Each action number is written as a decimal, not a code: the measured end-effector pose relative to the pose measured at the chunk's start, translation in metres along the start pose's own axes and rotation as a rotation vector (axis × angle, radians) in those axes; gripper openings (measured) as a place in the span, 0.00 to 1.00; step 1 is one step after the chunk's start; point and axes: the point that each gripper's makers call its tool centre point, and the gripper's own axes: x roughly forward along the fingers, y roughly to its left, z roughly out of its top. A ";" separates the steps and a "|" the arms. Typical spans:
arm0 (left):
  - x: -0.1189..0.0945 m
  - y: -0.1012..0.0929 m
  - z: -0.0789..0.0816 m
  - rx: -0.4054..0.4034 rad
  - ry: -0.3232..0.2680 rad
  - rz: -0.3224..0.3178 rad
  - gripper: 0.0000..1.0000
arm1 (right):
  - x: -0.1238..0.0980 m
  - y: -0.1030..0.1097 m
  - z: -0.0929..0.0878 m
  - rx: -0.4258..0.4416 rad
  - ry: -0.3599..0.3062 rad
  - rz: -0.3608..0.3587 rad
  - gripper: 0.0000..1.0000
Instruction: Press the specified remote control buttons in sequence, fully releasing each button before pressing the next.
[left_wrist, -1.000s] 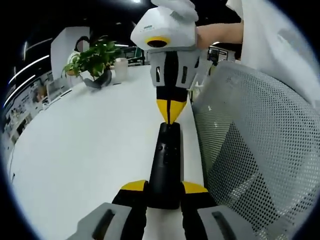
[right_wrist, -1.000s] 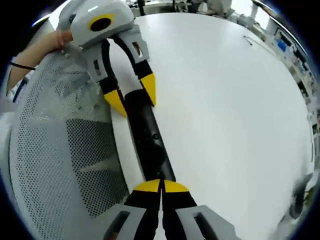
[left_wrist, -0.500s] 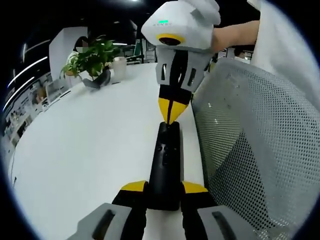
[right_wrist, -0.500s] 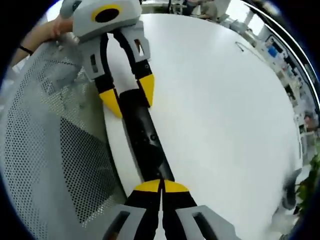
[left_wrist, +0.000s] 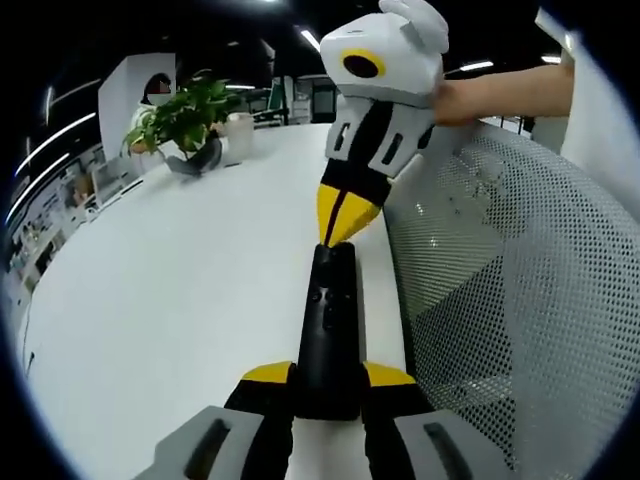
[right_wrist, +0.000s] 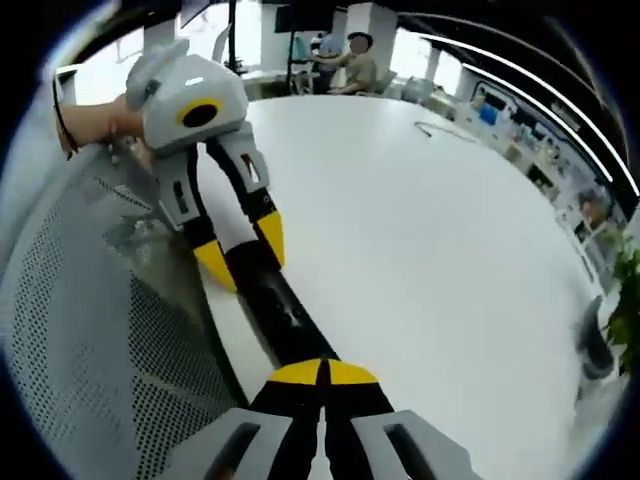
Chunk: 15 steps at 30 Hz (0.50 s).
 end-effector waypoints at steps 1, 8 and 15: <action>0.000 0.000 0.000 0.001 0.000 -0.001 0.25 | 0.002 0.001 -0.006 -0.020 0.041 0.005 0.00; 0.000 0.000 0.000 0.001 -0.010 -0.007 0.25 | 0.002 0.002 -0.003 -0.074 0.035 0.018 0.00; 0.000 0.000 0.000 0.003 -0.011 -0.008 0.25 | 0.004 0.002 -0.004 -0.150 0.081 0.063 0.00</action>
